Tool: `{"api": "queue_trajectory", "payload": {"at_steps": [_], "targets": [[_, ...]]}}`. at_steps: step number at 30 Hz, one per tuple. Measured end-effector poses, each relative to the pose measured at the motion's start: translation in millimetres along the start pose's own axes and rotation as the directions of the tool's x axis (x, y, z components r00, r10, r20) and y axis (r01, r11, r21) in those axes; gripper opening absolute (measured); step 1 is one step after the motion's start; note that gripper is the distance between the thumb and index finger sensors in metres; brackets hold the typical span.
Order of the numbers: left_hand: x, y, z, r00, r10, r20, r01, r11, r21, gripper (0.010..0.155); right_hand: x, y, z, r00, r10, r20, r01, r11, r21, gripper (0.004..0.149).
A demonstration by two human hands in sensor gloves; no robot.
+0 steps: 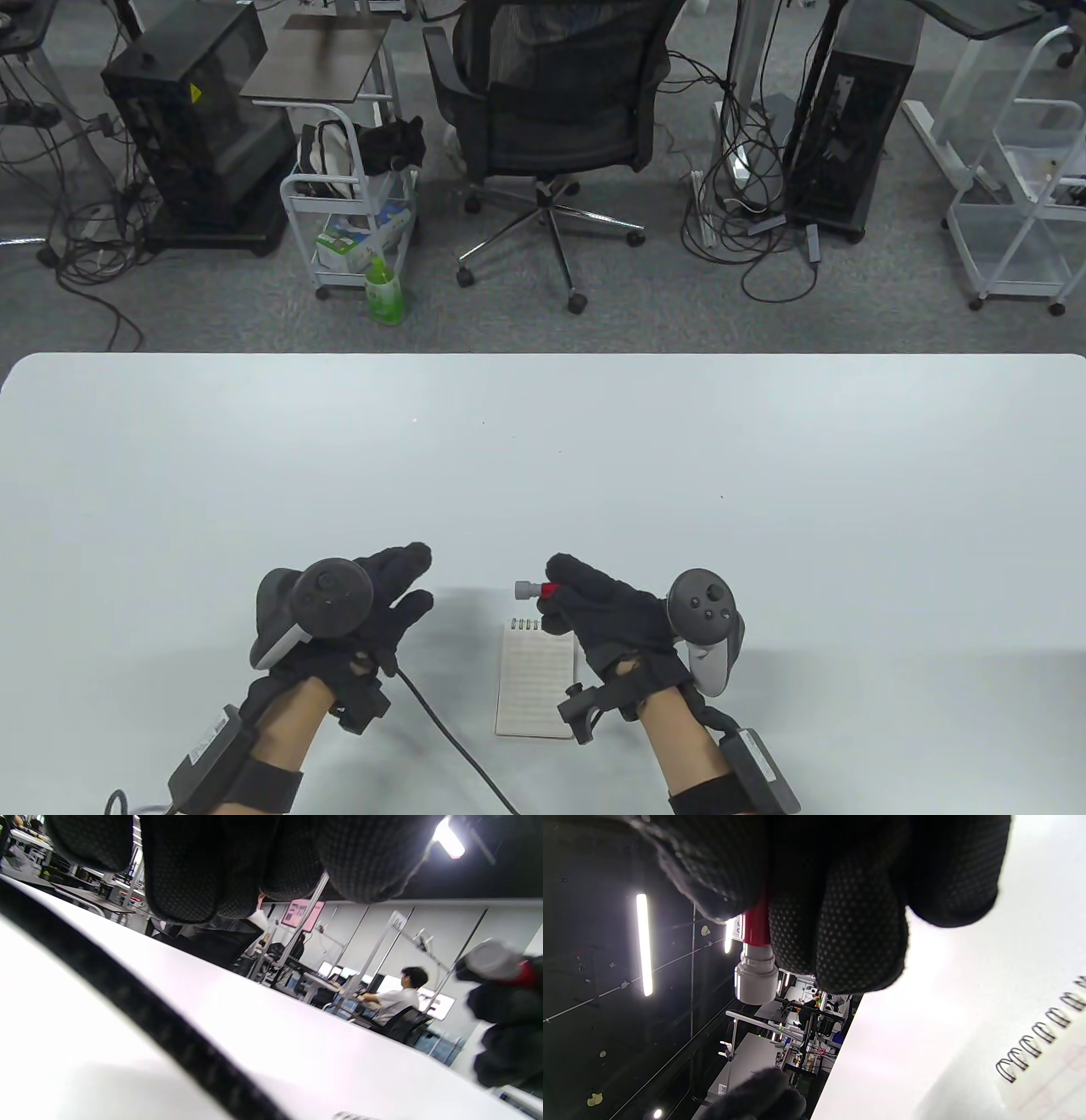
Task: Stamp flower pattern stamp onto notebook
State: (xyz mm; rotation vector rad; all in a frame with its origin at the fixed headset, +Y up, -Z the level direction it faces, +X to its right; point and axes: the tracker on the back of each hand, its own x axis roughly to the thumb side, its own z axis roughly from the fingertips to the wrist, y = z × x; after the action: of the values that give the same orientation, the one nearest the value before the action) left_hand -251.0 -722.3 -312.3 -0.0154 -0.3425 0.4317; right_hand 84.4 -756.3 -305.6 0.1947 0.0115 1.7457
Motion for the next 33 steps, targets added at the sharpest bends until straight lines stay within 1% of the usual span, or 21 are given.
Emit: {"api": "queue_trajectory", "payload": {"at_steps": [4, 8, 10, 11, 12, 15, 18, 21, 22, 23, 24, 25, 26, 27, 28, 30, 31, 33], "targets": [[-9.2, -9.8, 6.6, 0.999, -0.049, -0.015, 0.049, 0.999, -0.013, 0.063, 0.6, 1.4, 0.1, 1.000, 0.011, 0.001, -0.011, 1.000, 0.009, 0.049], [-11.0, -18.8, 9.4, 0.997, -0.078, -0.004, 0.079, 0.997, 0.019, 0.063, -1.6, 4.1, 1.1, 0.999, 0.052, -0.003, -0.052, 0.998, 0.028, 0.049], [-9.8, -21.4, 8.8, 0.994, -0.110, 0.013, 0.110, 0.994, -0.014, 0.063, -1.4, 4.3, 1.5, 0.996, 0.089, -0.002, -0.089, 0.996, 0.027, 0.048], [-8.7, -20.9, 10.2, 0.990, -0.140, 0.003, 0.140, 0.990, -0.029, 0.063, 0.0, 3.6, 1.0, 0.992, 0.127, 0.008, -0.127, 0.991, 0.034, 0.048], [-8.1, -20.3, 11.3, 0.989, -0.147, 0.001, 0.147, 0.989, -0.011, 0.063, 1.3, 2.8, 0.6, 0.988, 0.155, 0.015, -0.155, 0.987, 0.035, 0.048], [-8.3, -20.4, 12.1, 0.992, -0.123, 0.007, 0.123, 0.992, -0.010, 0.063, 7.1, -1.2, -1.7, 0.963, 0.268, 0.042, -0.269, 0.963, 0.024, 0.048], [-10.1, -18.5, 15.1, 0.992, -0.129, 0.004, 0.129, 0.992, -0.013, 0.063, 15.5, -7.5, -4.9, 0.905, 0.421, 0.064, -0.422, 0.907, -0.003, 0.048], [-12.8, -16.1, 19.7, 0.995, -0.104, -0.006, 0.104, 0.994, -0.023, 0.063, 20.3, -15.1, -14.4, 0.827, 0.562, 0.031, -0.561, 0.827, -0.022, 0.048], [-13.5, -15.5, 20.9, 0.995, -0.102, -0.006, 0.102, 0.995, -0.021, 0.063, 22.2, -17.9, -19.6, 0.774, 0.634, 0.011, -0.633, 0.774, -0.018, 0.048], [-13.8, -15.2, 21.5, 0.995, -0.100, -0.006, 0.100, 0.995, -0.022, 0.063, 23.4, -19.1, -22.9, 0.733, 0.680, 0.007, -0.680, 0.733, -0.013, 0.048], [-14.1, -14.8, 22.4, 0.995, -0.098, -0.006, 0.097, 0.995, -0.025, 0.063, 25.8, -20.5, -28.6, 0.652, 0.758, 0.001, -0.758, 0.652, -0.001, 0.048], [-14.3, -14.5, 22.7, 0.995, -0.096, -0.005, 0.096, 0.995, -0.025, 0.063, 26.8, -21.0, -31.6, 0.601, 0.800, -0.002, -0.800, 0.601, 0.008, 0.049], [-14.6, -14.0, 22.9, 0.996, -0.093, -0.004, 0.093, 0.995, -0.025, 0.063, 28.1, -20.8, -37.1, 0.506, 0.863, -0.002, -0.862, 0.506, 0.028, 0.049], [-14.6, -13.6, 22.8, 0.996, -0.090, -0.005, 0.090, 0.996, -0.025, 0.064, 27.8, -19.7, -41.0, 0.441, 0.898, -0.003, -0.896, 0.440, 0.054, 0.048], [-14.7, -13.4, 22.5, 0.996, -0.086, -0.004, 0.086, 0.996, -0.024, 0.063, 26.9, -18.2, -44.0, 0.396, 0.918, -0.004, -0.915, 0.395, 0.082, 0.048], [-14.4, -14.8, 21.9, 0.996, -0.093, 0.002, 0.093, 0.995, -0.029, 0.064, 23.8, -13.6, -50.0, 0.312, 0.950, -0.004, -0.943, 0.311, 0.121, 0.048], [-14.1, -15.8, 21.6, 0.994, -0.105, 0.004, 0.105, 0.994, -0.037, 0.064, 22.5, -11.8, -52.4, 0.289, 0.957, -0.004, -0.949, 0.287, 0.132, 0.048], [-14.2, -16.9, 21.3, 0.993, -0.116, 0.006, 0.116, 0.992, -0.046, 0.064, 19.8, -9.0, -56.4, 0.261, 0.965, -0.008, -0.954, 0.259, 0.151, 0.048]]}}
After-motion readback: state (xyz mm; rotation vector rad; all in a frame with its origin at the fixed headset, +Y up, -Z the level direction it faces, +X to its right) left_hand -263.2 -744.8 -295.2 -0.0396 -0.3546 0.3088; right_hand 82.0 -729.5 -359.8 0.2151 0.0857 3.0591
